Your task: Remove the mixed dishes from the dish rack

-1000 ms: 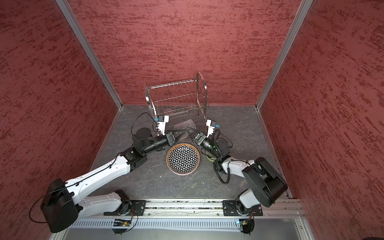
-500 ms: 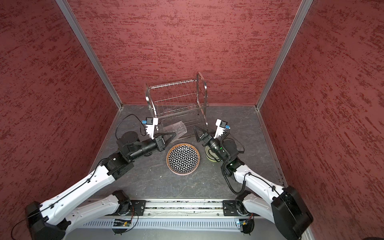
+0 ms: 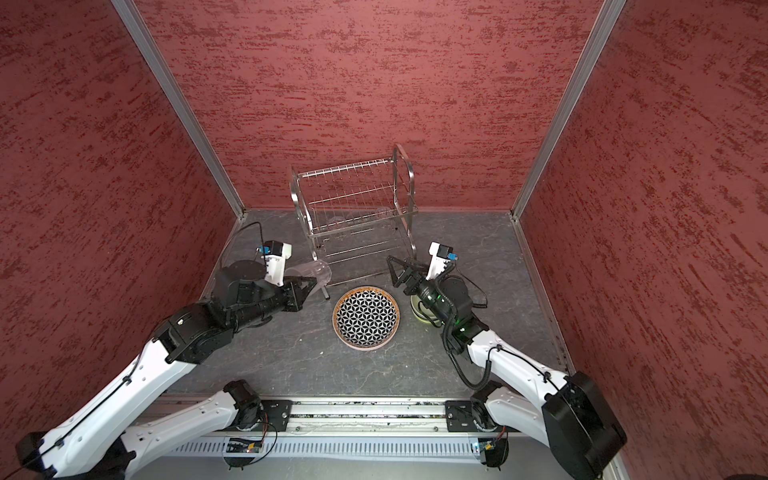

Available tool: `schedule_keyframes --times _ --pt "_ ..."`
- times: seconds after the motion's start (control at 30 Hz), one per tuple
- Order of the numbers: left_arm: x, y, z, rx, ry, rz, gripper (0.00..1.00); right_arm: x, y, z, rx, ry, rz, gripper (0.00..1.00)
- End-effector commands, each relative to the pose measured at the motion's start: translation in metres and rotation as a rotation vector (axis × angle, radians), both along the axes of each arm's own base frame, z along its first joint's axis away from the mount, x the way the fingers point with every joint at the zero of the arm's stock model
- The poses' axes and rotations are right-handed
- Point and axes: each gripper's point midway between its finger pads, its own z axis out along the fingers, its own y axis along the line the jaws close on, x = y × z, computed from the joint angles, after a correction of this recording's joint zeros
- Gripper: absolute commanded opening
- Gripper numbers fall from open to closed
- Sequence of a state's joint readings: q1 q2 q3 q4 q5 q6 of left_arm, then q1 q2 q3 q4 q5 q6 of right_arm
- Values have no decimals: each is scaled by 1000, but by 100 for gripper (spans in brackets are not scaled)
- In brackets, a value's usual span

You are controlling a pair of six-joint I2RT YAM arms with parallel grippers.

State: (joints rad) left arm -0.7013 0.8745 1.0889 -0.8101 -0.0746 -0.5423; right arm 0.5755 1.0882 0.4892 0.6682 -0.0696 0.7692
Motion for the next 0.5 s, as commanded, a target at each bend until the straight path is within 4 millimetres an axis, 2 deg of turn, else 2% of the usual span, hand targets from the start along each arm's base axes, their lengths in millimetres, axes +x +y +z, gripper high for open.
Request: schedule_keyframes --times 0.0,0.2,0.47 --pt "-15 29 -30 170 110 42 0 0 -6 3 13 -20 -30 99" --pt "-21 45 -55 294 195 75 0 1 -8 2 18 -6 -44 99" --pt "-26 37 -96 392 335 25 0 0 -14 -5 18 10 -69 99"
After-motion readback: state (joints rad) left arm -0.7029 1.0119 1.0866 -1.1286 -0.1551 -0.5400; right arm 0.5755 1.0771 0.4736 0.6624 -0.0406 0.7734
